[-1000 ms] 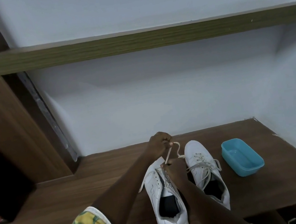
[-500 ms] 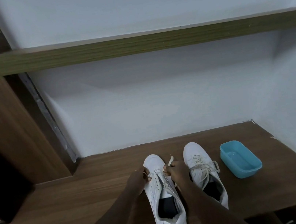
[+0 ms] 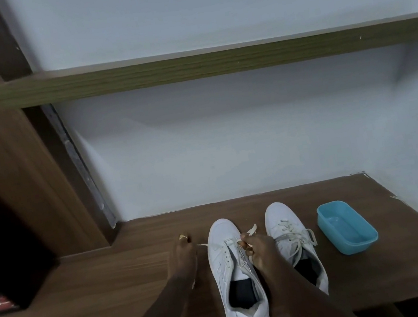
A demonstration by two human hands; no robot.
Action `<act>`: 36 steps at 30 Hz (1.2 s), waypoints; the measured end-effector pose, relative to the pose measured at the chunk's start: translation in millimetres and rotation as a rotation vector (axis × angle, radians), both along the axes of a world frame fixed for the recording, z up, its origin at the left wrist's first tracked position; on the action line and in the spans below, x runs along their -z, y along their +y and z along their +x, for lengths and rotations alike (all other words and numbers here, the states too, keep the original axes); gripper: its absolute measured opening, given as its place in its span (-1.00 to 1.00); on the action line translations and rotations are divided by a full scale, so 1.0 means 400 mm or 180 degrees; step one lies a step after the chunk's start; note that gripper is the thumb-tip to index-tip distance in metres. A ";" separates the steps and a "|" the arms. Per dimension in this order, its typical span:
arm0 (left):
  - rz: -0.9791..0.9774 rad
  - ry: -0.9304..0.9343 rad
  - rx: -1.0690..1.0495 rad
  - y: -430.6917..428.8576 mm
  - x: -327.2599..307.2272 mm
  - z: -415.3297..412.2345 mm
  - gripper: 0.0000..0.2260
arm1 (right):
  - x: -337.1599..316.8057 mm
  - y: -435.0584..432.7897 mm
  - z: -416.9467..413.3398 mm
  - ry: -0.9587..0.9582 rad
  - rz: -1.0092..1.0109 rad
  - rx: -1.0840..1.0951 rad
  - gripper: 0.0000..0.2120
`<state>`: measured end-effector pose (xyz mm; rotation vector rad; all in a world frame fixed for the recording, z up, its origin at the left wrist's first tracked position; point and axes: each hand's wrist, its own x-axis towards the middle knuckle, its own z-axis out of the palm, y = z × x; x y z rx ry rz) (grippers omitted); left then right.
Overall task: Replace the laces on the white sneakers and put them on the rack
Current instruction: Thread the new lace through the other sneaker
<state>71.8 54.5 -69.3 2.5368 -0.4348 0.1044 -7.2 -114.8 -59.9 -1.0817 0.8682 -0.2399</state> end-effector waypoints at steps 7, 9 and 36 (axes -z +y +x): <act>0.0374 0.1287 0.0094 -0.055 0.002 -0.054 -0.75 | -0.043 -0.004 0.003 0.0211 -0.1131 -0.0317 -0.90; -0.0063 0.1577 -0.0181 -0.075 -0.015 -0.085 -0.74 | -0.060 -0.008 0.005 0.0259 -0.1345 -0.0300 -0.91; -0.2393 0.2004 -0.1246 -0.154 -0.031 -0.080 -0.82 | -0.209 -0.027 -0.010 0.0437 -0.2359 -0.0577 -0.69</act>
